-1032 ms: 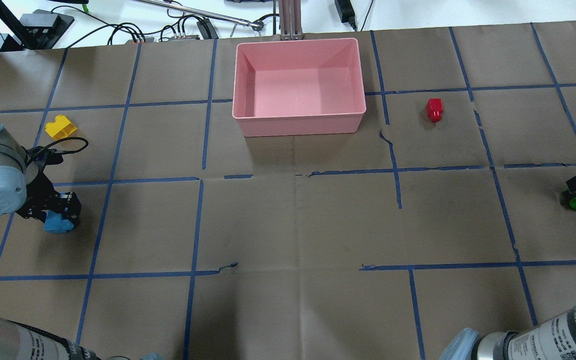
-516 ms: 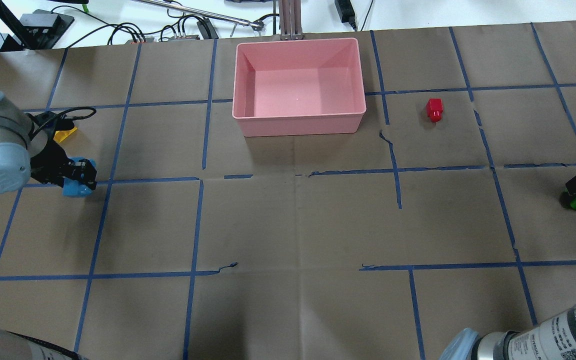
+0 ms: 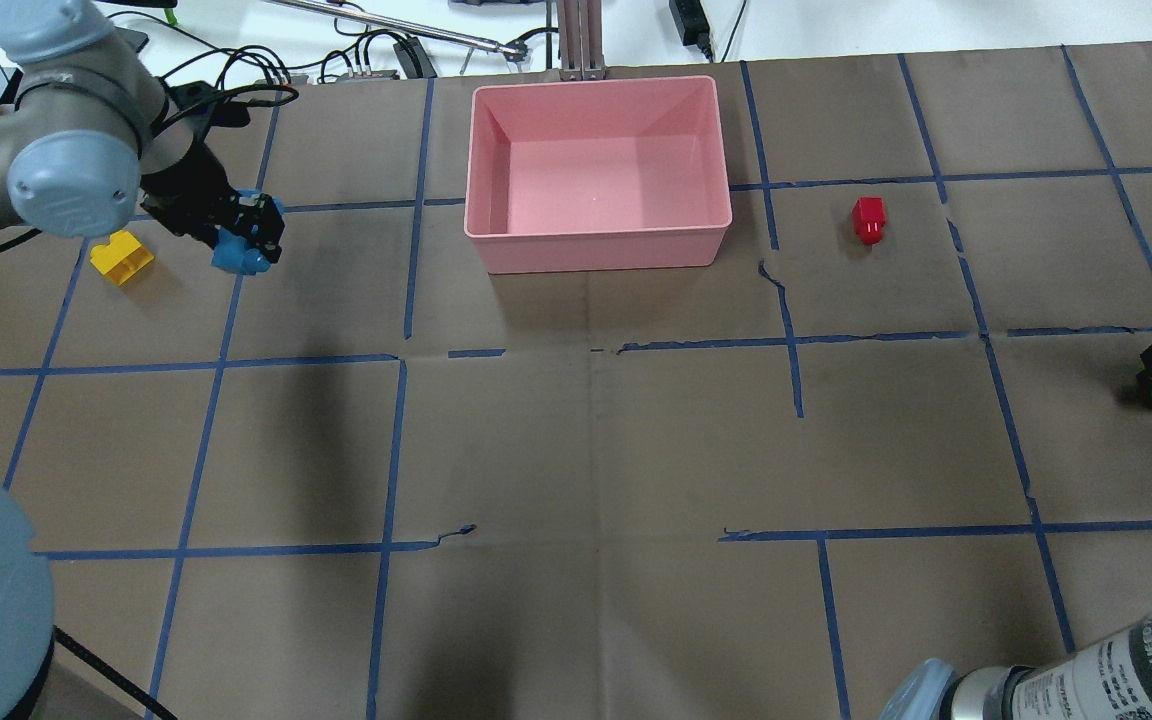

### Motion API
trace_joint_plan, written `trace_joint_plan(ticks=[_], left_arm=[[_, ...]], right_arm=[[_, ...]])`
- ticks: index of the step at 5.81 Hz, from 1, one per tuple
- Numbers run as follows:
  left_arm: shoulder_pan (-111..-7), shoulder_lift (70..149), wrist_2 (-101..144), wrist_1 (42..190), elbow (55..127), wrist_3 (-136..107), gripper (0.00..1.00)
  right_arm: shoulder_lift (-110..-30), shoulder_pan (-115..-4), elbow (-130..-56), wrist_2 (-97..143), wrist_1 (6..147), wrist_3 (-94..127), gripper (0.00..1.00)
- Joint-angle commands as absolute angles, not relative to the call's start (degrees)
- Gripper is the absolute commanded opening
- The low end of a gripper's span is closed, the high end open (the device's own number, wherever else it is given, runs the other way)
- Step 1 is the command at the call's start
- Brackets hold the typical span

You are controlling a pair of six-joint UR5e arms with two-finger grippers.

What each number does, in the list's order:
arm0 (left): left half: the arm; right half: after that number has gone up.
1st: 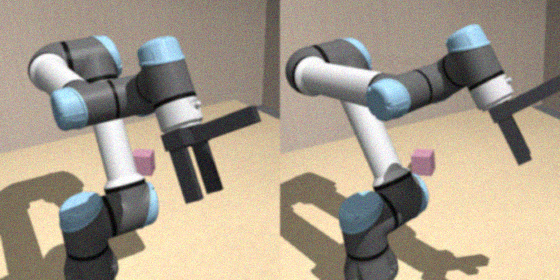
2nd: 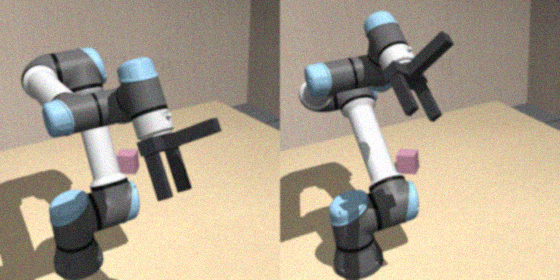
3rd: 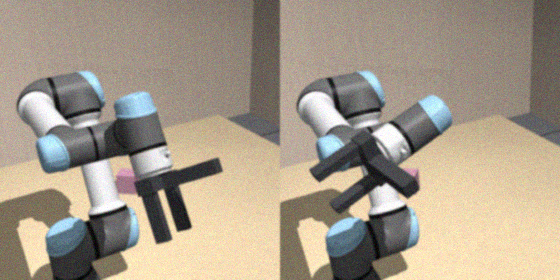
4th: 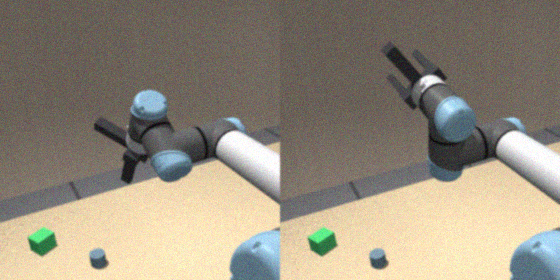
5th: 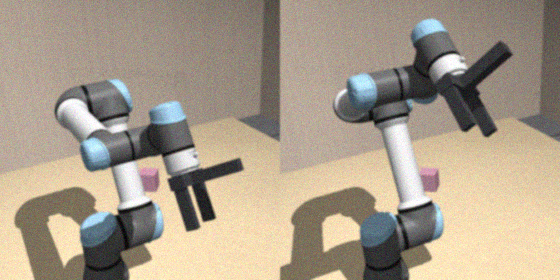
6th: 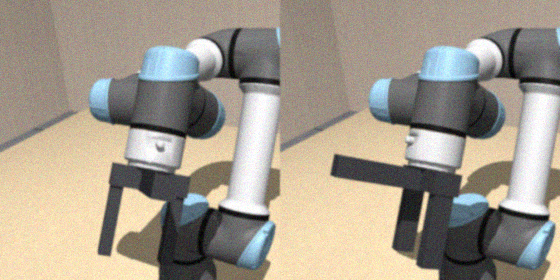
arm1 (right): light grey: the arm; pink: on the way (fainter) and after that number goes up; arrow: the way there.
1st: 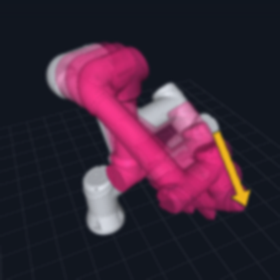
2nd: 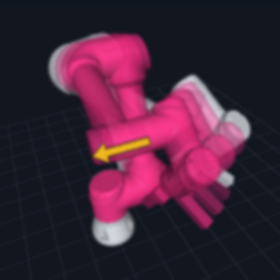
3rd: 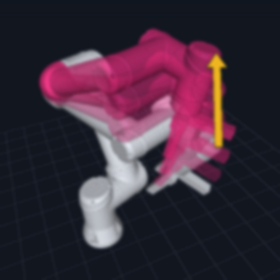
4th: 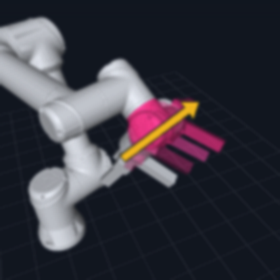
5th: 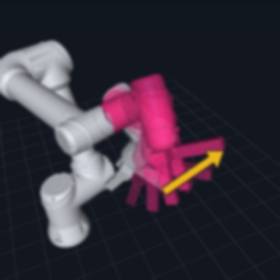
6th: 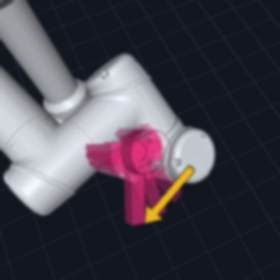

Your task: Put all blocks into box

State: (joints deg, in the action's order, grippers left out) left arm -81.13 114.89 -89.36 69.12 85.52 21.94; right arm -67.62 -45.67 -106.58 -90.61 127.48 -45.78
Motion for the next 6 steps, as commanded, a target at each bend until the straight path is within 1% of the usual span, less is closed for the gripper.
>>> trace_joint_plan(ticks=[1,2,3,4,5,6], left_arm=[[-91.6,122.6,-88.9,70.1,73.6,20.0,0.0],[-96.9,126.8,-89.5,70.0,68.1,20.3,0.0],[-101.3,130.0,-89.6,69.6,64.2,20.7,0.0],[-103.2,131.7,-89.0,69.9,62.5,21.0,0.0],[-103.4,132.4,-89.6,69.5,62.7,21.0,0.52],[-102.6,131.4,-89.5,69.5,63.2,22.7,0.98]], right_arm=[[-72.0,-50.9,-101.6,-90.5,122.6,-44.4,0.53],[-72.7,-55.2,-95.2,-90.5,114.6,-38.8,0.53],[-72.3,-60.3,-88.2,-90.4,107.6,-33.2,0.53],[-72.1,-65.3,-84.1,-90.3,103.4,-25.0,0.53],[-71.8,-70.4,-83.2,-90.3,103.6,-19.3,0.53],[-70.5,-75.1,-81.7,-90.3,104.1,-13.6,0.53]])
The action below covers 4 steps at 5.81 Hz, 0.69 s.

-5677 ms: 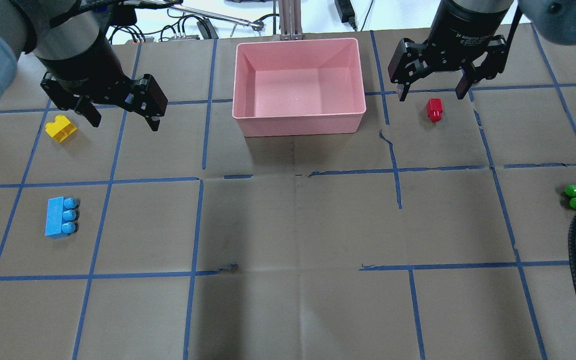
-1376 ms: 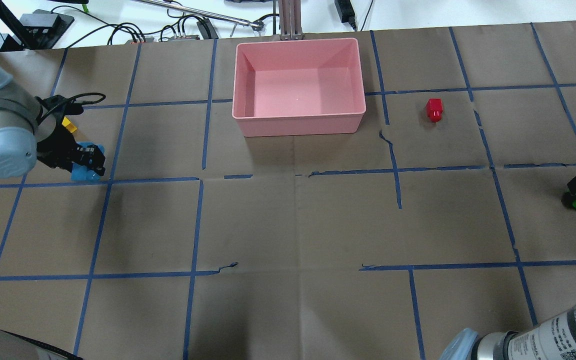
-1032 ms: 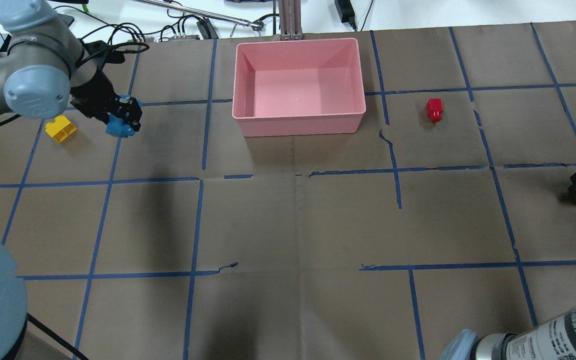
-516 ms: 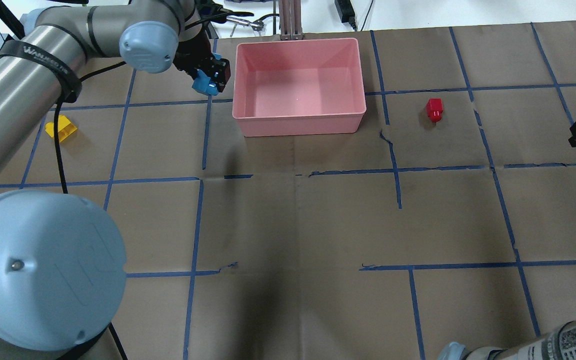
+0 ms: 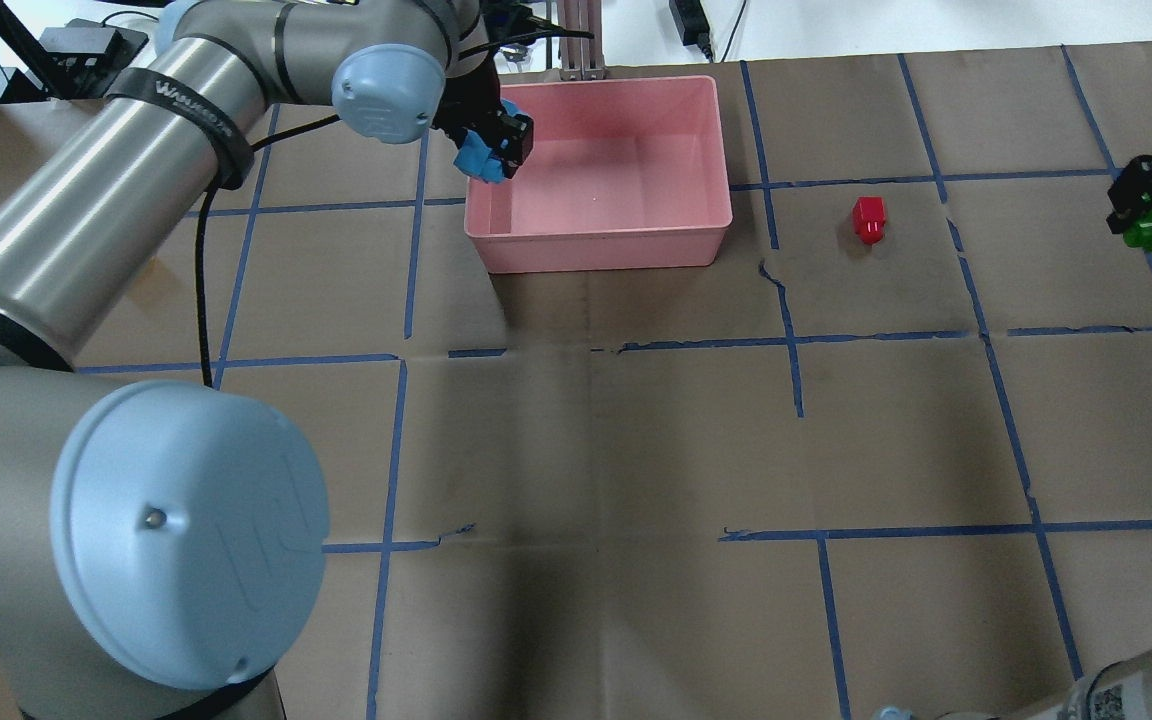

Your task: Put all blocks into box

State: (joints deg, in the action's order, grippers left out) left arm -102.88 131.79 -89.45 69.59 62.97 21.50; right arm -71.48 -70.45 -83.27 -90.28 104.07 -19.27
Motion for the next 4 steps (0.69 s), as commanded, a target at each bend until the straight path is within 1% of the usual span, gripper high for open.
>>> trace_joint_plan(ticks=[1,2,3,4], left_arm=[[-100.5,130.3,-89.6,70.2,63.5,22.7,0.99],[-97.6,128.3,-90.0,70.6,65.3,22.7,0.99],[-92.5,124.4,-91.8,70.6,68.7,22.8,0.99],[-85.6,121.3,-91.9,70.8,72.0,23.6,0.99]], right_arm=[[-67.9,-78.2,-78.2,-90.3,104.0,-10.0,0.53],[-65.6,-80.0,-75.5,-90.3,103.5,-6.9,0.53],[-64.2,-83.8,-73.1,-90.3,103.4,-2.7,0.54],[-60.9,-89.8,-69.6,-90.4,103.6,6.0,0.54]])
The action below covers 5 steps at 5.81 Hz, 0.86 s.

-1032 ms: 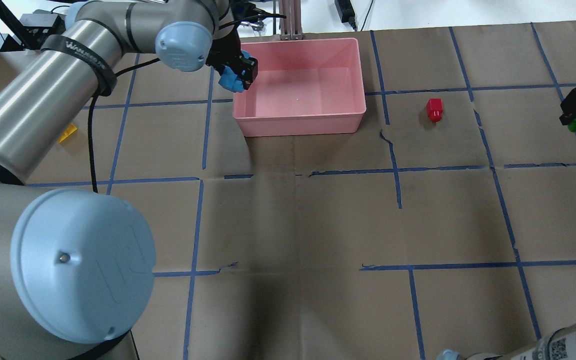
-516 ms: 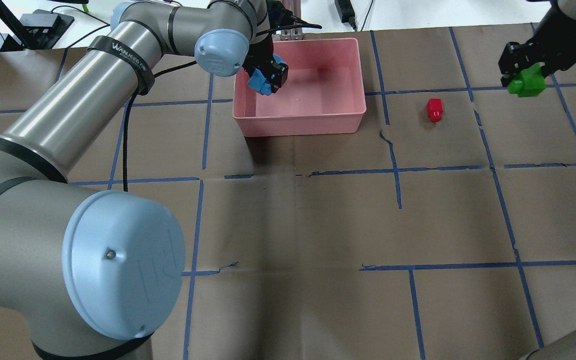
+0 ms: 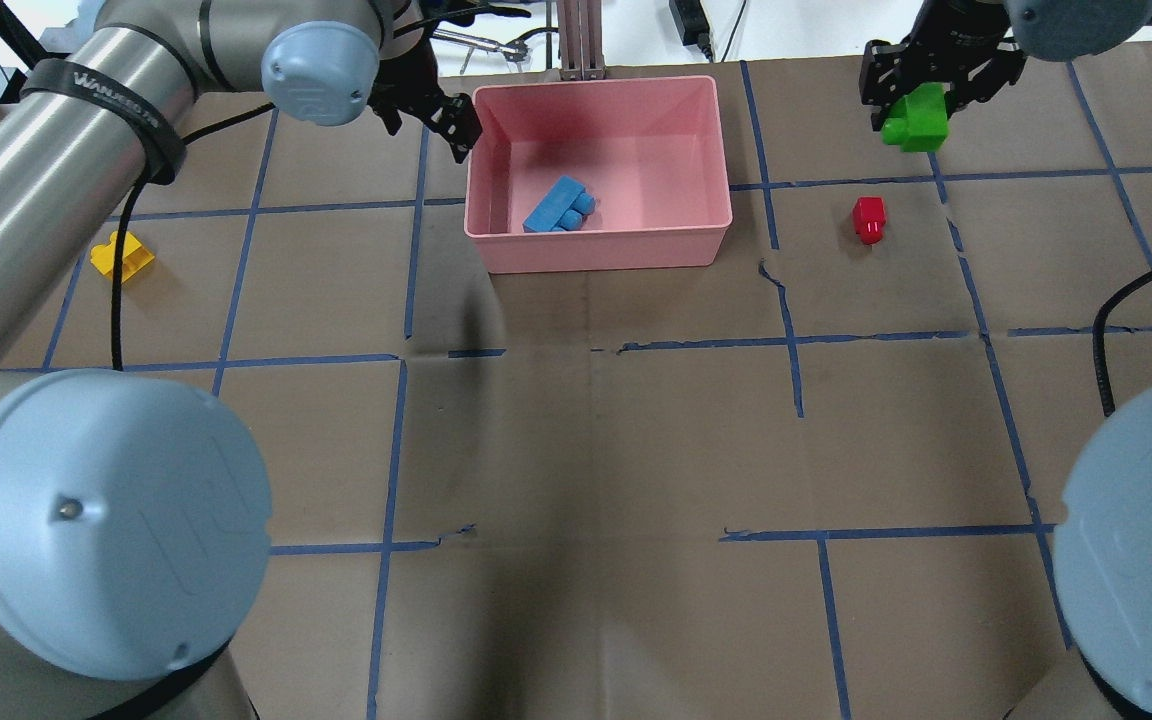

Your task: Put all blocks into box

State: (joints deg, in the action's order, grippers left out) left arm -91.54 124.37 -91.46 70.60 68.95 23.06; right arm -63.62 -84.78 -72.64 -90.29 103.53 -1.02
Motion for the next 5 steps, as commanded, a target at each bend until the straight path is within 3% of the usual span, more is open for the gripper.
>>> trace_joint_plan(ticks=[1,2,3,4,5], left_arm=[[-78.1,120.1,-91.9,70.8,73.5,28.6,0.99],[-73.6,120.2,-91.9,71.0,74.2,37.4,0.99],[-70.3,120.8,-91.9,71.0,74.4,48.7,0.99],[-66.8,121.7,-91.8,70.9,75.1,53.3,0.99],[-65.6,121.9,-91.9,69.2,78.1,60.8,0.98]], right_arm=[[-56.0,-95.7,-63.9,-90.4,103.8,13.1,0.54],[-50.5,-100.1,-58.8,-90.4,104.1,16.6,0.54],[-46.6,-101.1,-57.8,-90.3,104.8,16.6,0.64],[-45.0,-101.1,-58.1,-90.1,107.5,16.6,0.99],[-44.8,-101.1,-58.7,-89.9,107.8,16.7,1.0]])
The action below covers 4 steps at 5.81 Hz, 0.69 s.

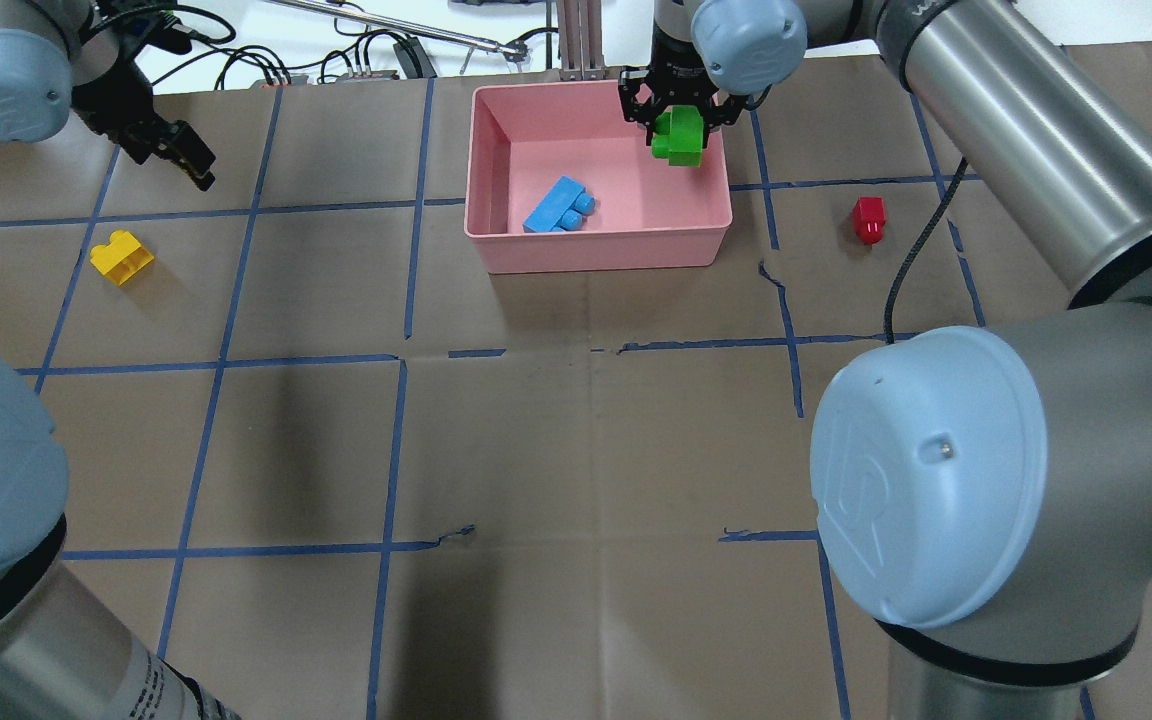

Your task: Put all blocks into box

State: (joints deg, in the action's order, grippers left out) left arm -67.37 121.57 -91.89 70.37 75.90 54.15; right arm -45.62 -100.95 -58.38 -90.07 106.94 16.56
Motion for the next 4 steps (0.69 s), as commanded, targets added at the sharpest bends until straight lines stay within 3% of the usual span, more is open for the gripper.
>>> trace_joint_plan(ticks=[1,4], left_arm=[[-62.5,123.6,-91.6,63.3,80.7,66.3,0.98],[-59.8,130.6,-91.1,53.5,78.9,68.7,0.98]], right_arm=[[-45.0,-101.1,-59.0,-89.5,107.7,16.4,1.0],[-53.7,-98.7,-59.7,-88.1,97.5,15.1,1.0]])
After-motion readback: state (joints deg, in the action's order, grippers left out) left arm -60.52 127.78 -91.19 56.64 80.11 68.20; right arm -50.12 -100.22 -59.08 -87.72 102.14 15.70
